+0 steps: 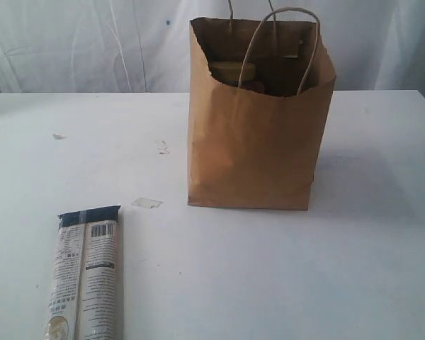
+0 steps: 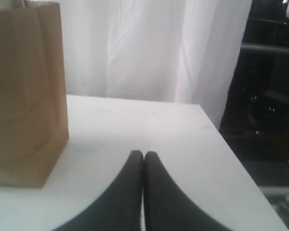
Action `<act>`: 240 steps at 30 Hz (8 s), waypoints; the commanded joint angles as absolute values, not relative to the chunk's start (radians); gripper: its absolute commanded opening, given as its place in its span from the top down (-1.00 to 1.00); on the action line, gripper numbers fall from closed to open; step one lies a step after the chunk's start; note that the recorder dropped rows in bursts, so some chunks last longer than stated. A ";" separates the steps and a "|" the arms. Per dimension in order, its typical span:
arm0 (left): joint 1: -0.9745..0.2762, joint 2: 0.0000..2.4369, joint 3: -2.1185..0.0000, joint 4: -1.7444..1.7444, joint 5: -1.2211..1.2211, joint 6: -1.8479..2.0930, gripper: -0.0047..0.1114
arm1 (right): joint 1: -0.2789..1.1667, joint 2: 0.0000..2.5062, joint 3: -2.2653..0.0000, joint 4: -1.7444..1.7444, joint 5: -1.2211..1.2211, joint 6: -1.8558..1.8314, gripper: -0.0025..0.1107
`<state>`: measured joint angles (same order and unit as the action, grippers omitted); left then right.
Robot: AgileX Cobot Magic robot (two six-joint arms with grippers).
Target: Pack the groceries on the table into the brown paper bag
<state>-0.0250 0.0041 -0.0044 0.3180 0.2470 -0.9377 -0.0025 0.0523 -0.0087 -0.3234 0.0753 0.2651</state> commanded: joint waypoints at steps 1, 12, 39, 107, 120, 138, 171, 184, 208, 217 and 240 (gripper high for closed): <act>-0.023 0.000 0.000 0.323 0.246 -0.936 0.92 | -0.010 0.000 0.000 -0.324 0.331 0.269 0.96; -0.023 0.000 0.000 0.351 0.139 -0.935 0.92 | -0.010 0.000 0.000 -0.326 0.369 0.269 0.96; -0.039 1.220 -0.572 0.395 0.006 -0.427 0.92 | -0.010 0.000 0.000 -0.326 0.369 0.269 0.96; -0.421 1.635 -0.830 0.091 0.253 -0.592 -0.89 | -0.008 0.000 0.000 -0.326 0.369 0.265 0.96; -0.421 1.702 -0.842 0.087 0.180 -0.599 -0.89 | -0.008 0.000 0.000 -0.326 0.369 0.265 0.96; -0.421 1.803 -0.888 0.090 0.344 -0.599 -0.02 | -0.008 0.000 0.000 -0.326 0.369 0.265 0.96; -0.421 1.432 -1.455 0.339 1.014 -0.171 0.92 | -0.008 0.000 0.000 -0.326 0.369 0.265 0.96; -0.421 1.244 -1.456 0.140 0.707 -0.097 0.92 | -0.008 0.000 0.000 -0.326 0.369 0.265 0.96; -0.642 1.356 -1.518 0.335 -0.473 -0.531 0.92 | -0.008 0.000 0.000 -0.326 0.369 0.265 0.96; -0.766 1.540 -1.745 0.521 -0.457 -0.499 0.92 | -0.008 0.000 0.000 -0.326 0.369 0.265 0.96; -0.926 1.690 -1.862 0.510 -0.235 -0.221 0.92 | -0.008 0.000 0.000 -0.326 0.369 0.265 0.96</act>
<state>-0.9078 1.7133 -1.8371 0.5021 -0.1724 -0.2994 -0.0066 0.0061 -0.0026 -0.3210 0.3712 0.2670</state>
